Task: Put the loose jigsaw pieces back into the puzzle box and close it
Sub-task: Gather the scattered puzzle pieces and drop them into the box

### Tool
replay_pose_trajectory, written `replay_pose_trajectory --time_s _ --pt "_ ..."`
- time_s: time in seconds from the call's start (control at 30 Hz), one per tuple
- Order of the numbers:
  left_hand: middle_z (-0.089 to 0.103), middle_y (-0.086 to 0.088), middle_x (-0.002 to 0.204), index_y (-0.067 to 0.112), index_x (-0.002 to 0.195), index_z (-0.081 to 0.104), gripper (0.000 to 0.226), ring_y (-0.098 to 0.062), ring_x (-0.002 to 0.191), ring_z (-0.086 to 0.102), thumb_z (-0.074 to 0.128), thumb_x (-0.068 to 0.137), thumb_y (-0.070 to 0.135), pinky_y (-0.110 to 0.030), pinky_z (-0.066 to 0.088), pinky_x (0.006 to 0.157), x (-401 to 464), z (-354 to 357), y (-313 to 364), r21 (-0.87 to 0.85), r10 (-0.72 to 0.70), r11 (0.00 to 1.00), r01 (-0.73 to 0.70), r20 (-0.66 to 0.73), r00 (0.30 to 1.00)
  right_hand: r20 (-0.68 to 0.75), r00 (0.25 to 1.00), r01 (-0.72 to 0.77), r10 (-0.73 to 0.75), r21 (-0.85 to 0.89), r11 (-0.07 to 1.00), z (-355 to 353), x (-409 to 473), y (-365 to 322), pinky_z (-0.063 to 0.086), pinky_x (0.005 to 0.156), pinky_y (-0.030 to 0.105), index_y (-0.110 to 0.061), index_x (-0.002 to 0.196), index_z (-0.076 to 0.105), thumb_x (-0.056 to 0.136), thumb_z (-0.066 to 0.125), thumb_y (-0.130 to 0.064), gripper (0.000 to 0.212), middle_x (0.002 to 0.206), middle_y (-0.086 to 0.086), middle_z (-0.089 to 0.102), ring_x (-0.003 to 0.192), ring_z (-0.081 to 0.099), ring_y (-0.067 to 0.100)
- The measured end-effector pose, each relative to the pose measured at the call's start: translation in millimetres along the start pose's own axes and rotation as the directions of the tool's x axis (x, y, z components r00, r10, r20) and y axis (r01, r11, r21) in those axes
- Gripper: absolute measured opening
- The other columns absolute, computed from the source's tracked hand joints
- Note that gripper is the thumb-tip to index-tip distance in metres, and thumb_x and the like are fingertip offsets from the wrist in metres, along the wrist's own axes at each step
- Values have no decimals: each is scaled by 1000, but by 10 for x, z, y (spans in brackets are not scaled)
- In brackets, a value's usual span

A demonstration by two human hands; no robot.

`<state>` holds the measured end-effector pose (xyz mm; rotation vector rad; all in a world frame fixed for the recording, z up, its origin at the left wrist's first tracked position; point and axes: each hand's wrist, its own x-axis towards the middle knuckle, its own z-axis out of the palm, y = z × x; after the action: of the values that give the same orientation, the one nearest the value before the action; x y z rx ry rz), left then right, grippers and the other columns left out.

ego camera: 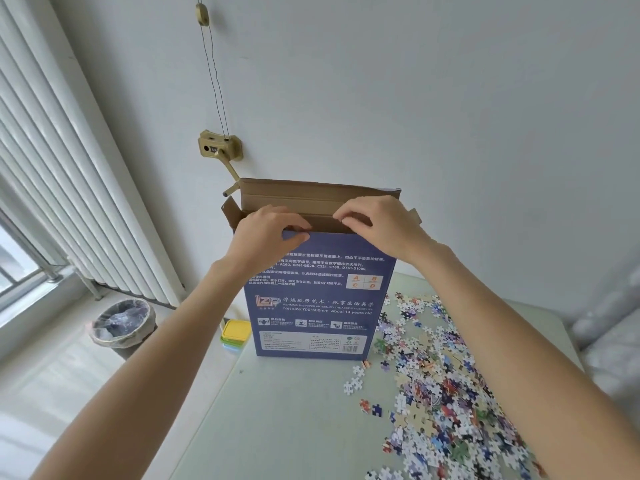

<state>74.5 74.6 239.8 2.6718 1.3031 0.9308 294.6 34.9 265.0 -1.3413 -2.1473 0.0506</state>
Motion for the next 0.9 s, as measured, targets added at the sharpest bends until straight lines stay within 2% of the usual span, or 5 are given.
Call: replay_pose_trajectory --time_s 0.23,0.4,0.6,0.73,0.9 --pt "69 8 86 20 99 70 23 -14 85 59 56 86 33 -21 46 66 -624 248 546 95 259 965 -243 -234 937 -214 973 45 -82 -171 984 186 -1243 -170 56 67 25 -11 102 69 90 54 -13 20 93 0 72 81 68 14" --pt "67 10 95 24 112 63 28 -14 90 60 57 86 34 -28 51 72 -1436 795 831 -166 19 986 13 192 981 64 958 -271 281 -131 954 627 -2483 -172 57 74 34 -14 111 65 91 53 -12 24 108 -1 68 96 64 15" --pt "50 -7 128 28 141 33 72 -22 112 51 69 80 40 -34 43 95 -2463 1452 904 -27 -135 964 266 811 570 427 693 -563 581 -183 806 954 -3807 -345 34 103 26 -23 136 43 91 56 -25 47 138 -4 43 127 41 14" --pt "35 -11 135 25 147 20 98 -27 123 39 77 69 44 -35 37 102 -3056 1664 998 65 -169 963 260 899 404 539 526 -612 658 -298 733 1182 -4295 -532 27 108 39 -30 145 23 80 64 -51 80 147 5 26 133 27 25" --pt "33 -7 136 26 143 28 93 -24 122 37 80 67 41 -34 40 99 -3491 1792 1176 42 -180 962 270 840 511 504 450 -624 737 -413 663 1574 -4493 -746 10 112 53 -32 148 0 69 58 -72 106 153 11 8 141 3 31"
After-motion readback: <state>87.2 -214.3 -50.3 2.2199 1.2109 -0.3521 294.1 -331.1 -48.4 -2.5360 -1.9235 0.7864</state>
